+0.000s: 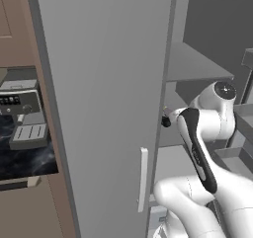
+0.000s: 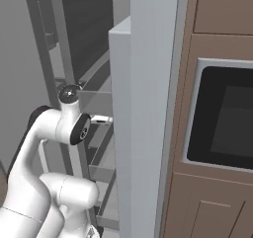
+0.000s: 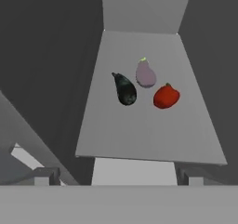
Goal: Take the bell pepper, eggplant, and eggplant from the freezer and place them in the bowl on the counter.
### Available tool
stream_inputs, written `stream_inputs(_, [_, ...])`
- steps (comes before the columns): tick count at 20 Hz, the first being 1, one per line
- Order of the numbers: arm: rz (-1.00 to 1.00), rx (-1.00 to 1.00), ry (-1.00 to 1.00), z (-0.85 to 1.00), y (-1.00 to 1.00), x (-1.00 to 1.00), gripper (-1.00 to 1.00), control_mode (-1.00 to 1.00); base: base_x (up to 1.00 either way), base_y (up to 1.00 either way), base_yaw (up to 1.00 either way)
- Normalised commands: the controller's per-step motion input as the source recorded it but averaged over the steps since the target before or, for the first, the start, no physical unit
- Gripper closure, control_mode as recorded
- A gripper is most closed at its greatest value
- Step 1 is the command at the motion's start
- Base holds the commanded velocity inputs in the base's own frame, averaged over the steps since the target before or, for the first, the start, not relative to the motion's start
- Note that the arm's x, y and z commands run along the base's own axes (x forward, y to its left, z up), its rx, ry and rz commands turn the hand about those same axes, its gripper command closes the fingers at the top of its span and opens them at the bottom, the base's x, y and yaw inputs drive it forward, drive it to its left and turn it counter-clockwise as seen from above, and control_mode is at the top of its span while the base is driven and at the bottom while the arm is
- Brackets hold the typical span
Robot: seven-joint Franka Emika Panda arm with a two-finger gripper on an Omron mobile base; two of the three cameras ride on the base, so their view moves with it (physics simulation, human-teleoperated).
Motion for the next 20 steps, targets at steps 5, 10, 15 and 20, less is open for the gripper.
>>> stream_inputs(5, [0.0, 0.0, 0.0, -0.06, -0.19, 0.23, -1.0, -1.0, 0.0, 0.0, 0.0])
stream_inputs(10, [0.0, 0.0, 0.01, -0.11, -0.05, 0.26, -1.0, -1.0, 0.0, 0.0, 0.0])
stream_inputs(15, [0.01, 0.0, 0.0, -0.1, -0.07, 0.21, -1.0, -1.0, 0.0, 0.0, 0.0])
stream_inputs(20, [0.02, 0.0, 0.0, -0.15, -0.09, 0.16, -1.0, -1.0, 0.0, 0.0, 0.0])
